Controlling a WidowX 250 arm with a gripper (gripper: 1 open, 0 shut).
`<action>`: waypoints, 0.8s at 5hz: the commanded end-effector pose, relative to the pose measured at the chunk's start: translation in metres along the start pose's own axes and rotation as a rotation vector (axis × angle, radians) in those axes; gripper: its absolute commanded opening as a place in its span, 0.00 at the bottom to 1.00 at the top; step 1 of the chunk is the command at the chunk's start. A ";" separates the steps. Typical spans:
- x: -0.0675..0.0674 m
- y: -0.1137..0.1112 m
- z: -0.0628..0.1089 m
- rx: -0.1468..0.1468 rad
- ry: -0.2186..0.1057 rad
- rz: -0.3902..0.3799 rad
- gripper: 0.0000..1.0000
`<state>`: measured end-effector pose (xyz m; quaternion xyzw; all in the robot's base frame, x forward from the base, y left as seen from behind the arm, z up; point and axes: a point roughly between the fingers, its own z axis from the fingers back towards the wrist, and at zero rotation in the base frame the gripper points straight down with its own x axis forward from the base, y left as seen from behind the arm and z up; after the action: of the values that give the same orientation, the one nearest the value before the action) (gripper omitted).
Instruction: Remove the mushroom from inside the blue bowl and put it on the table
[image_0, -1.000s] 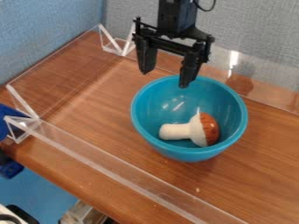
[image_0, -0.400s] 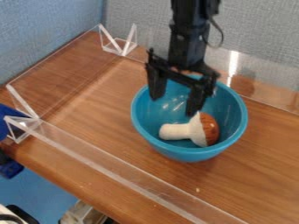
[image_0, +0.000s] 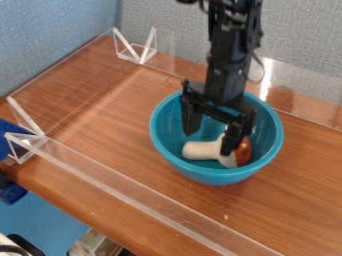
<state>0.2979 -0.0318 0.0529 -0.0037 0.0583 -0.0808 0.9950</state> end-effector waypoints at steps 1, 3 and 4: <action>0.010 -0.008 -0.002 0.004 -0.041 -0.024 1.00; 0.026 -0.008 -0.016 0.011 -0.033 -0.024 1.00; 0.030 -0.004 -0.019 0.015 -0.033 -0.011 1.00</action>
<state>0.3211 -0.0370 0.0370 -0.0016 0.0499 -0.0895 0.9947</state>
